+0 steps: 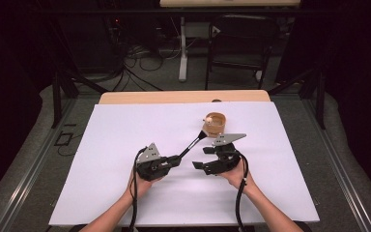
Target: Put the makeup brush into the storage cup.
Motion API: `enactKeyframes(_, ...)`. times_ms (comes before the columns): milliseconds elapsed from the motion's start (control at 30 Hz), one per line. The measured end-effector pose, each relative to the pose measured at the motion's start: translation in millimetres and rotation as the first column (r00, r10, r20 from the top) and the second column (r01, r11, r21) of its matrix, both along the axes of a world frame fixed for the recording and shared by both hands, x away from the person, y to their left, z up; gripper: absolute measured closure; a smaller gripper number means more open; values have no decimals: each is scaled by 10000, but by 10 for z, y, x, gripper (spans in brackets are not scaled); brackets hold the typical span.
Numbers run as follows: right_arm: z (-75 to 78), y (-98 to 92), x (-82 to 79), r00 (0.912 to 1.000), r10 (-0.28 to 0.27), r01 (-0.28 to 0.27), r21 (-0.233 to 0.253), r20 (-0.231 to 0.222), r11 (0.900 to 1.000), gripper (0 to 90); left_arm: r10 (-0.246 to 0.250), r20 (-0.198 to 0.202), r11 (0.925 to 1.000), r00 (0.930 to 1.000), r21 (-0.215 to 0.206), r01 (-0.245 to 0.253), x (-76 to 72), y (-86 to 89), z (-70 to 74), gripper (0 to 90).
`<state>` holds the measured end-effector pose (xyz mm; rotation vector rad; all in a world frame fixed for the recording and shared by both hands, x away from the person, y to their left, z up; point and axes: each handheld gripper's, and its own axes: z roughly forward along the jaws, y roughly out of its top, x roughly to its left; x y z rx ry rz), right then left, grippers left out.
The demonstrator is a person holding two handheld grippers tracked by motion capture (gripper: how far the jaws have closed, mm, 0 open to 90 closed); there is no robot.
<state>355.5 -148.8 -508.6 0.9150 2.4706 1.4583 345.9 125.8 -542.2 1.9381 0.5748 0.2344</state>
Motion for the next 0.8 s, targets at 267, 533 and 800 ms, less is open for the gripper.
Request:
enactKeyframes(267, 41, 47, 87, 9971, -738, 727, 599, 159, 9956, 446, -36, 154, 9999, 9999, 165, 34, -13, -51, -4, 793)
enactKeyframes(533, 55, 69, 118, 9949, -988, 966, 948, 194, 9908, 500, 69, 294, 9996, 9995, 271, -77, -8, -95, -19, 793)
enactKeyframes(800, 30, 53, 201, 9899, -1409, 1415, 1310, -135, 9812, 565, 155, 426, 9988, 9990, 449, -175, -3, -111, -31, 792)
